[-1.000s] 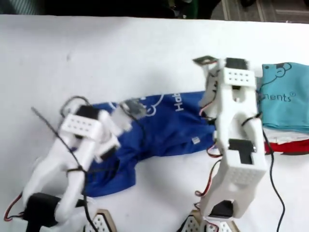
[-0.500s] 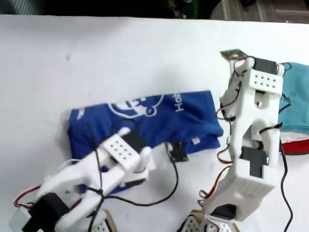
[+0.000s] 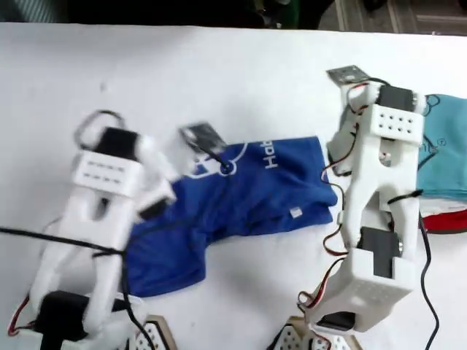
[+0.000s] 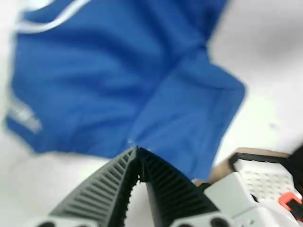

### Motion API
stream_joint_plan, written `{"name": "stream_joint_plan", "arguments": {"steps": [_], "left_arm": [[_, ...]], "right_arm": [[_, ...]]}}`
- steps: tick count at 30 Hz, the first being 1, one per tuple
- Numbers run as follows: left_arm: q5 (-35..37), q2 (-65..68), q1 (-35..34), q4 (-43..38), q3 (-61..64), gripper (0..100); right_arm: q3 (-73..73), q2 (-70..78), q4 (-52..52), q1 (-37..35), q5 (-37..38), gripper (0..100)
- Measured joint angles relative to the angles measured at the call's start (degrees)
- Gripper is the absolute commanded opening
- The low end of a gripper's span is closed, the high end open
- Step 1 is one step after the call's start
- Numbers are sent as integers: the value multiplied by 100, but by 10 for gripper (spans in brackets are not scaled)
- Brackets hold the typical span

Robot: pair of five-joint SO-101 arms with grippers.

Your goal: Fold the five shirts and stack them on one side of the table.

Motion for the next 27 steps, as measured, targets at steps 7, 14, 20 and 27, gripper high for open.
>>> {"name": "stream_joint_plan", "arguments": {"steps": [7,14,20,27], "left_arm": [[-35,0,-1908,35,-879,23],[-35,0,-3437,35,-1116,23],[-35,0,-3886,35,-1116,23],[343,0,-4149,35,-1468,23]], "right_arm": [[651,0,-70,-976,0,18],[2075,0,-1749,-897,0,18],[3226,0,-1987,-914,0,18],[2681,-862,-1134,-914,0,18]]}}
